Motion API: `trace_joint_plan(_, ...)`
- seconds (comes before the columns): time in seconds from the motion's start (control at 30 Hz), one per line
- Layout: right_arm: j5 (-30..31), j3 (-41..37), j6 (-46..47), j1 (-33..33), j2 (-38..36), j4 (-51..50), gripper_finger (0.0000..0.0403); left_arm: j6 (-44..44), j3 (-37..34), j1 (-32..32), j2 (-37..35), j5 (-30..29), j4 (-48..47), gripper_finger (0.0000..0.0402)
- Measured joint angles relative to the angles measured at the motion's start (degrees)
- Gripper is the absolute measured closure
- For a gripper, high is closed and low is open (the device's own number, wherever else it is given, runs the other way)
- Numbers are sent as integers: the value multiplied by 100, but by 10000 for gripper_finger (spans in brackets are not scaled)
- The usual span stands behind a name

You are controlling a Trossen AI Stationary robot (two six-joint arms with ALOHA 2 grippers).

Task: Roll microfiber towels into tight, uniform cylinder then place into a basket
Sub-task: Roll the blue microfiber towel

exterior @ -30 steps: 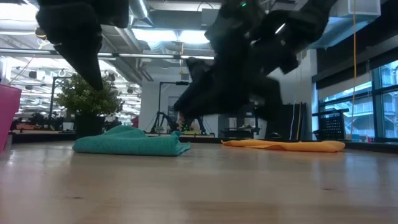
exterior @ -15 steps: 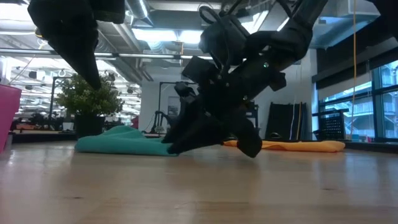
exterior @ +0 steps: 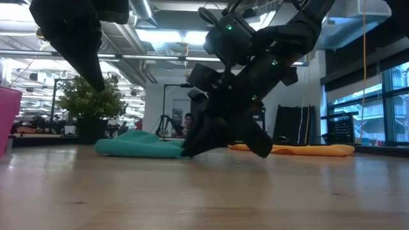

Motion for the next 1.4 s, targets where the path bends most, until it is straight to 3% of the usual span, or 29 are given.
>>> trace_joint_plan(0.07, -2, 0, 21, 2, 0, -20, 391, 0, 0, 3, 2, 2, 16, 326)
trace_joint_plan(0.37, 0, -30, 140, -4, -238, -359, 396, 66, -2, 4, 213, 26, 285, 329)
trace_joint_plan(0.8, -50, -42, 162, -4, -358, -485, 398, 1423, -2, 324, 347, -16, 457, 297)
trace_joint_plan(1.1, -69, -42, 162, -15, -363, -468, 399, 2655, -37, 492, 712, 68, 830, 300)
trace_joint_plan(1.4, -70, -39, 160, -15, -365, -457, 399, 2873, -48, 492, 1268, 83, 923, 302)
